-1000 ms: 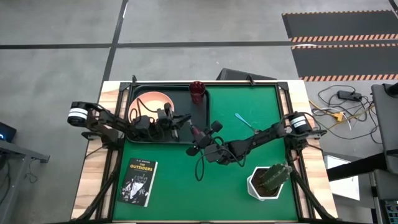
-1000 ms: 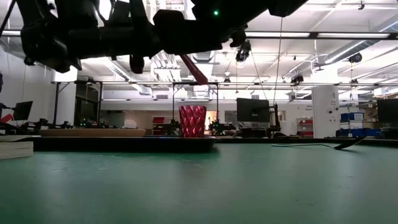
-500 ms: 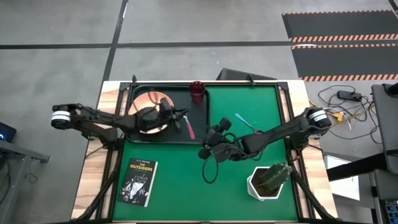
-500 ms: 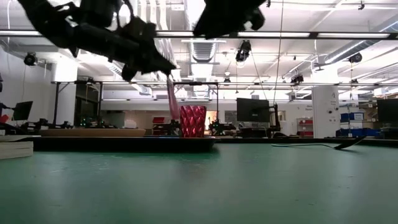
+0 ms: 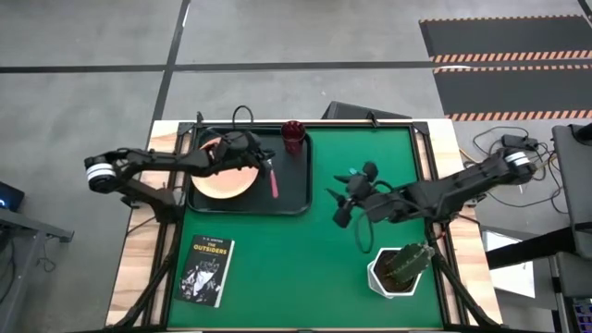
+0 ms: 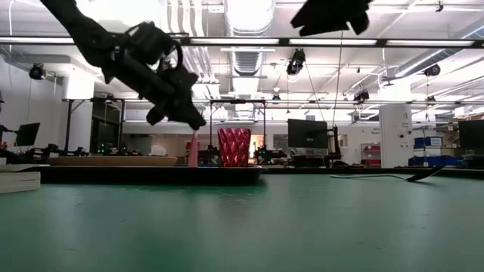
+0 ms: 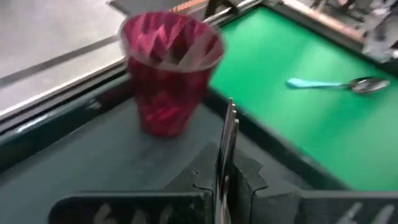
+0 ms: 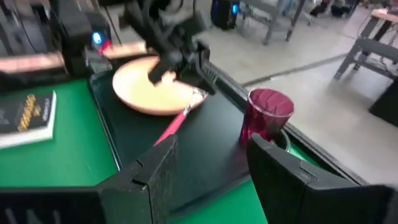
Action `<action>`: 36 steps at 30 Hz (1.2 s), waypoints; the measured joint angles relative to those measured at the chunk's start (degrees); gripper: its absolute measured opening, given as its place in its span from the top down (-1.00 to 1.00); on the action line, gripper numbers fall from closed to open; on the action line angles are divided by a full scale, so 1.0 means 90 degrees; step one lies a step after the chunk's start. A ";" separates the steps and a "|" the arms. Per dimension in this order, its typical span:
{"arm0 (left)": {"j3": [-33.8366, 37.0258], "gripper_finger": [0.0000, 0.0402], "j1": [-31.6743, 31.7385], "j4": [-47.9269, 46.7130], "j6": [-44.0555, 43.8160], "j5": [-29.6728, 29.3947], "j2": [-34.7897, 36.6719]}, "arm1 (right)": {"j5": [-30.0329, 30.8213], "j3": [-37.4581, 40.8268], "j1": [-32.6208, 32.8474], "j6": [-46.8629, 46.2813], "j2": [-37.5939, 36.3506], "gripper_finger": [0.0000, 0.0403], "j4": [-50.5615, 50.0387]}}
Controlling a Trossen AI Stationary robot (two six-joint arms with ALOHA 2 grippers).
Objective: Pick and place plate/cup/fork/spoon on tray
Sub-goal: Put the pink fork on the right of the black serving tray
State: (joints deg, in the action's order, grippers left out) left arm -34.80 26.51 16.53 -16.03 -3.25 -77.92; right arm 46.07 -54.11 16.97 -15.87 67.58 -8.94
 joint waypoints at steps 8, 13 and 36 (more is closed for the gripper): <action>-0.0014 1.00 0.0089 0.0330 -0.0024 0.0022 -0.0701 | -0.0193 0.1261 -0.0002 0.0686 -0.1422 0.10 0.1463; -0.0164 1.00 0.0101 0.0365 -0.0011 -0.0030 -0.0971 | -0.0342 0.1653 0.0002 0.0598 -0.1964 0.10 0.1531; -0.0258 0.68 0.0145 0.0204 0.0032 -0.0199 -0.1084 | -0.0350 0.1734 0.0002 0.0597 -0.2119 0.10 0.1548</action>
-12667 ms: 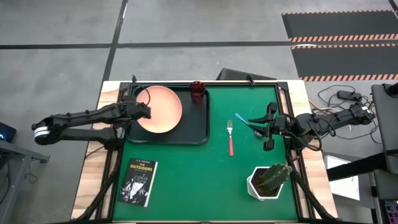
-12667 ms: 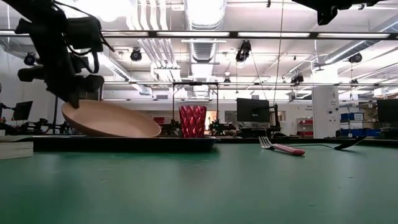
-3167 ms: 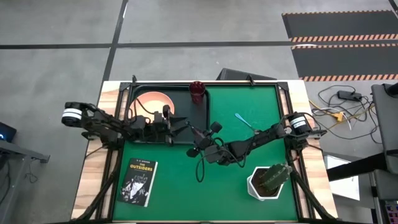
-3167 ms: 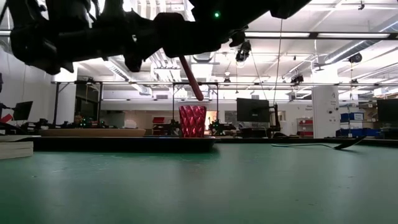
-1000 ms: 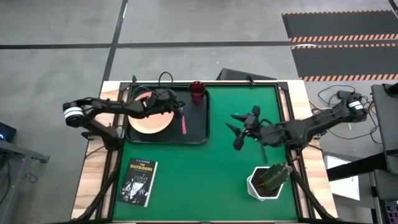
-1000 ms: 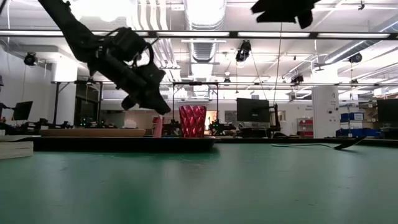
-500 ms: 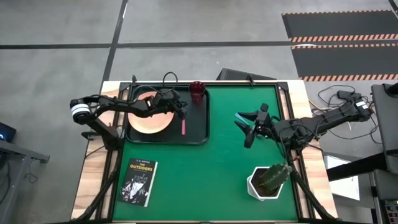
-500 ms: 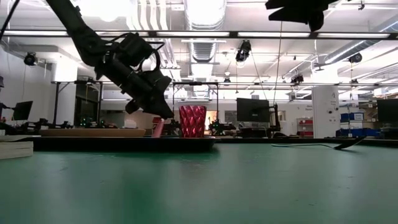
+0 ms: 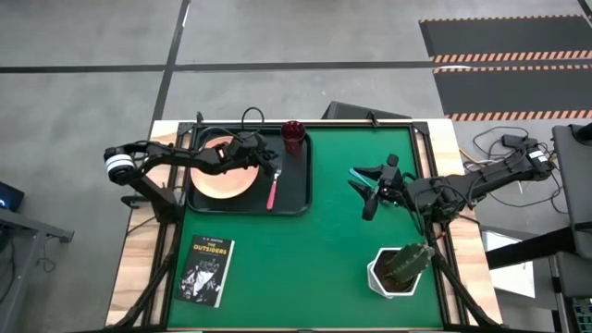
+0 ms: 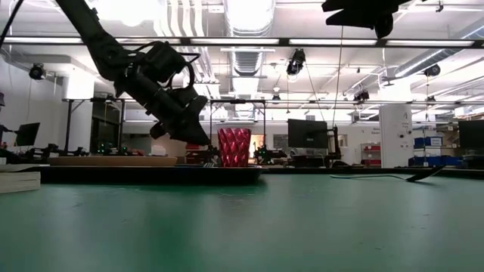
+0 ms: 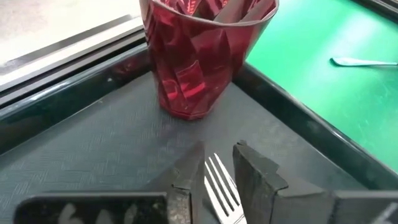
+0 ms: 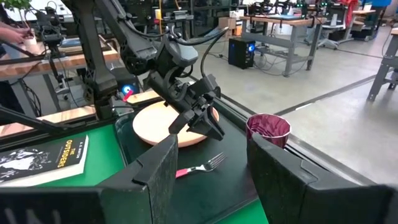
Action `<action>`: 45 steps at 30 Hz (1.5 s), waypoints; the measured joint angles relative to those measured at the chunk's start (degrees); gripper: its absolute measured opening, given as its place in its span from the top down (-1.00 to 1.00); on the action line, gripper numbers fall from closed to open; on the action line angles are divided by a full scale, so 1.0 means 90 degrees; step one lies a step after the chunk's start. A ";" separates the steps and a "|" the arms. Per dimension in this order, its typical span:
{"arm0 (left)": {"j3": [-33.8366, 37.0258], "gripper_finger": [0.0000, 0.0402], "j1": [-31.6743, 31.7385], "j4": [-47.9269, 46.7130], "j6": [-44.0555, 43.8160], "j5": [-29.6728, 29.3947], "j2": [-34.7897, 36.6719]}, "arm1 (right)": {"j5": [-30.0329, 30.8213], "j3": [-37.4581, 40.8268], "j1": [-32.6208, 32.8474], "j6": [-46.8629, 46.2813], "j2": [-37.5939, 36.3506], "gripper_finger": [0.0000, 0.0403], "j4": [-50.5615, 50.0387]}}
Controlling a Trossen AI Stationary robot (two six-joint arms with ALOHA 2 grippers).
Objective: Pick and place plate/cup/fork/spoon on tray
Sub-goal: Put the pink fork on the right of the black serving tray
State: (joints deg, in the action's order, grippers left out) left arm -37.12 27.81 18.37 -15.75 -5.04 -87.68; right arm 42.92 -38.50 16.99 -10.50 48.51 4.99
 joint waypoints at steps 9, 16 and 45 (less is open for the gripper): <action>0.0000 0.64 -0.0617 -0.0016 -0.0049 0.0175 0.0051 | 0.0005 0.0000 0.0000 0.0002 0.0000 0.10 -0.0002; -0.0240 0.77 -0.1565 -0.1246 0.0017 -0.1067 0.0046 | 0.0007 -0.0002 0.0000 0.0005 0.0000 0.10 0.0000; -0.0231 0.98 -0.1767 -0.1143 0.0645 -0.1811 -0.0777 | 0.0009 -0.0007 0.0000 0.0002 0.0002 0.10 -0.0005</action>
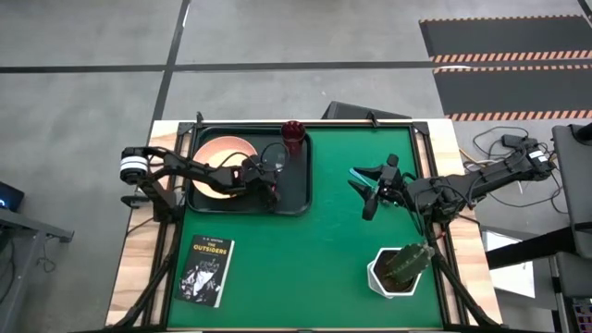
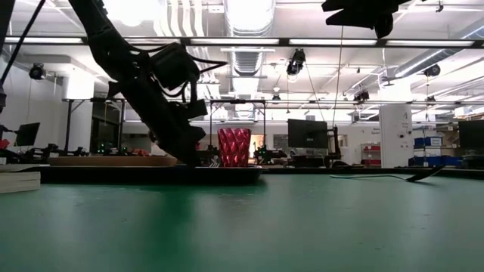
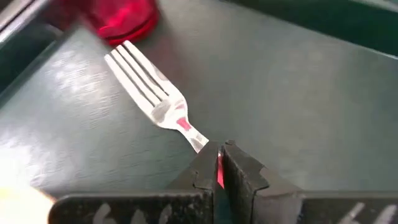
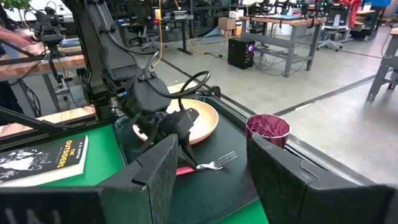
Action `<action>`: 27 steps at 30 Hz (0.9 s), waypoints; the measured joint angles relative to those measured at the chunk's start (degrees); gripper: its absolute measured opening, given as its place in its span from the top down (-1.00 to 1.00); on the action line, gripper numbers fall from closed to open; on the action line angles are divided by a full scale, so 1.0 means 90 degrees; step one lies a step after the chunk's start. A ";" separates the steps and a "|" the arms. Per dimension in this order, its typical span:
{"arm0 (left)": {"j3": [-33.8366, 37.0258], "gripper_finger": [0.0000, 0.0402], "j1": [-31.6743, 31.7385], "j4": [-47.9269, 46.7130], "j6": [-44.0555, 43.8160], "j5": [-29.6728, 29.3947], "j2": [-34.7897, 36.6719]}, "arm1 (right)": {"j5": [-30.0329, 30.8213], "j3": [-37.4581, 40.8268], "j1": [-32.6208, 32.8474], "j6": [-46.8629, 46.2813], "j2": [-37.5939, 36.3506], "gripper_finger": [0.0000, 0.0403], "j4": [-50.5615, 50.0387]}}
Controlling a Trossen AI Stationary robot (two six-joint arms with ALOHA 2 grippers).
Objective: Pick and place plate/cup/fork/spoon on tray
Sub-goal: Put the pink fork on the right of the black serving tray
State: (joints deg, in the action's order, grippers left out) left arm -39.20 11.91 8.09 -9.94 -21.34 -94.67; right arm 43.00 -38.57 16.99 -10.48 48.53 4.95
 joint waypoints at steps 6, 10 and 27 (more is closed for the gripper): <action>0.0032 0.98 0.0067 0.0013 -0.0381 -0.0223 0.0000 | 0.0000 0.0000 0.0000 0.0000 0.0000 0.10 0.0000; 0.0034 0.98 0.0069 0.0033 -0.0487 -0.0264 0.0006 | 0.0000 0.0000 0.0000 0.0000 0.0000 0.10 0.0000; 0.0196 0.98 -0.0481 0.0048 0.0622 -0.0175 0.2348 | 0.0005 -0.0003 -0.0014 -0.0210 0.0222 0.14 0.0046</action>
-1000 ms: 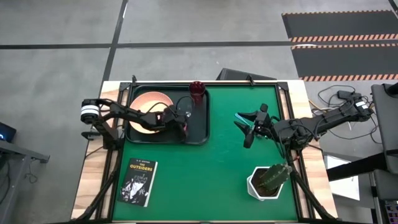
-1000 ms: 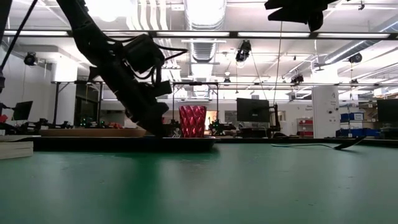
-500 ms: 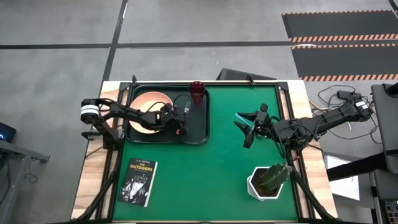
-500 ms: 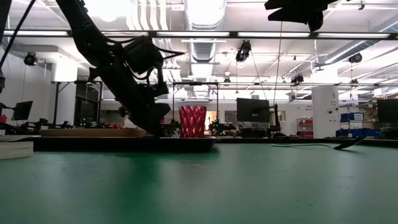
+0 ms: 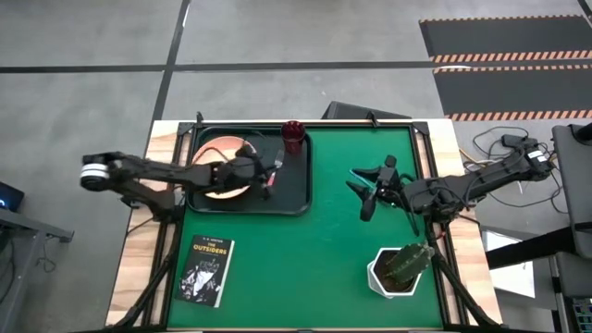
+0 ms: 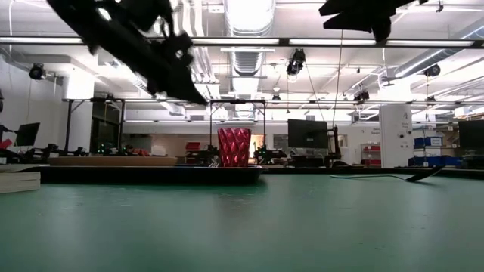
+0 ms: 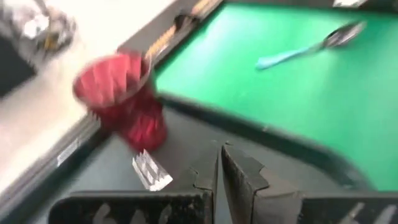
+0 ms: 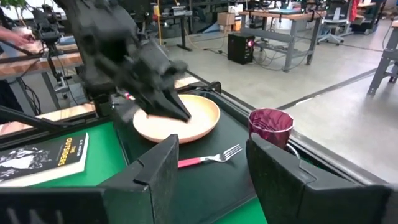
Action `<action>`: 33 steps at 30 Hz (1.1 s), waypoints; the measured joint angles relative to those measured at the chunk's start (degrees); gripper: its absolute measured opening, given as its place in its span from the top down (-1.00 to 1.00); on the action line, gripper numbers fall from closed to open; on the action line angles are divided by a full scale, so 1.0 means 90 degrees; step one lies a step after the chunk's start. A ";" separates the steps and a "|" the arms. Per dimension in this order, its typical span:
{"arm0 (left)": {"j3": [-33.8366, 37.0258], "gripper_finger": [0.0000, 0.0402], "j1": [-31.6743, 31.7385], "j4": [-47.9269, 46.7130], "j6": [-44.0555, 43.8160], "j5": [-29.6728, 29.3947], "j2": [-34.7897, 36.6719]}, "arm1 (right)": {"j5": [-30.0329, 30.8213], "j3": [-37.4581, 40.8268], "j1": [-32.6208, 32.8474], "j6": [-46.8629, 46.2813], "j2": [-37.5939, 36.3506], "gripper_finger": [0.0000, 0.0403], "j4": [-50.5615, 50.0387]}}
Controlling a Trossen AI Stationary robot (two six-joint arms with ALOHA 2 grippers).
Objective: Pick and place plate/cup/fork/spoon on tray
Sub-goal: Put the pink fork on the right of the black serving tray
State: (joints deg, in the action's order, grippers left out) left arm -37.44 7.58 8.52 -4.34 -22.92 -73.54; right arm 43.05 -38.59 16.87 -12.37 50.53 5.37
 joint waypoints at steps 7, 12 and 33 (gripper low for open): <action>0.0215 0.98 -0.0420 0.0007 0.0788 0.0013 0.1458 | -0.0064 -0.0881 -0.0432 -0.0054 0.1075 0.43 -0.0021; 0.0290 0.98 -0.0432 0.0002 0.1232 0.0012 0.2167 | -0.0971 -0.2095 -0.1037 -0.0070 0.2124 0.74 -0.0617; 0.1347 0.98 -0.0429 -0.0051 0.2235 0.0015 0.4484 | -0.3083 -0.6724 -0.3108 -0.0648 0.6549 0.96 -0.3607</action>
State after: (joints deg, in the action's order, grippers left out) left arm -25.32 3.72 8.06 15.78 -22.79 -33.18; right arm 15.30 -99.11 -11.10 -18.20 109.48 -27.10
